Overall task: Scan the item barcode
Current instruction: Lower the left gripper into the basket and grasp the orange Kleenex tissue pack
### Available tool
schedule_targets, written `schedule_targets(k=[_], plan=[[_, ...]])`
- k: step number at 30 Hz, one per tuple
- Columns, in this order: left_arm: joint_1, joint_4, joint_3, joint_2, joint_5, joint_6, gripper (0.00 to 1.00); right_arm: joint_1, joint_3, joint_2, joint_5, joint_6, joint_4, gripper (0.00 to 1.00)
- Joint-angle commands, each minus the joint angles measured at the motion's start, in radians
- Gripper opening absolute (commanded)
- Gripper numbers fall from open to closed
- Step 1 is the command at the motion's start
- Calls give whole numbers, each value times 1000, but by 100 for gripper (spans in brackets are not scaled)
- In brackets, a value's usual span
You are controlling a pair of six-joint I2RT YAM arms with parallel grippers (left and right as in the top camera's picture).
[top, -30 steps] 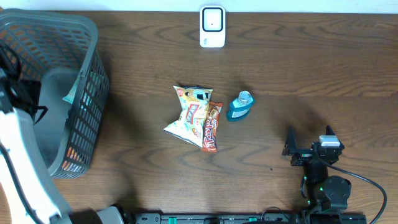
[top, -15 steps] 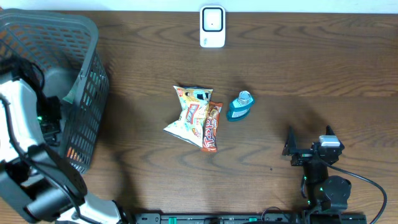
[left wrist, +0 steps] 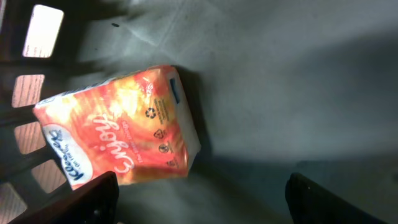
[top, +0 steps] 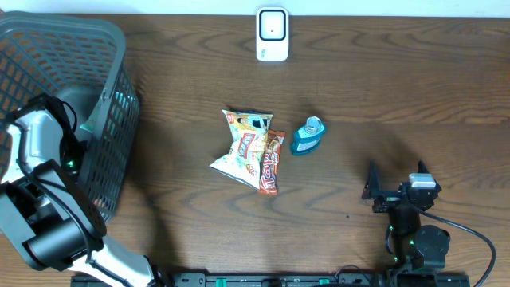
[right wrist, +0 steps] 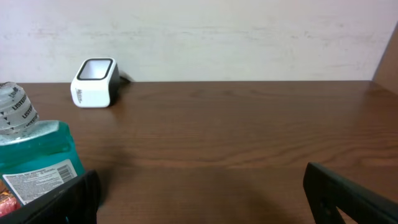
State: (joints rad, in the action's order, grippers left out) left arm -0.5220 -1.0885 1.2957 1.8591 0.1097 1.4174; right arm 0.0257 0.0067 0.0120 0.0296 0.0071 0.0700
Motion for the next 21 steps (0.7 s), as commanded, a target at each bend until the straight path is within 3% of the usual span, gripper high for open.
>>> schedule_targets(k=[1,14,18,20,21], plan=[[-6,15,-29,13,13,14,86,-5,-1,-5,-1,11,4,99],[-78,49,-119,14,59,13,82,-5,-1,-5,-1,11,4,99],[-82,73,-163,14,58,13,37,-5,-1,-5,-1,11,4,99],[-82,77,-183,14,55,13,8,-5,-1,-5,-1,11,4,99],[-82,74,-190,14,55,13,8,-5,-1,-5,-1,11,4,99]])
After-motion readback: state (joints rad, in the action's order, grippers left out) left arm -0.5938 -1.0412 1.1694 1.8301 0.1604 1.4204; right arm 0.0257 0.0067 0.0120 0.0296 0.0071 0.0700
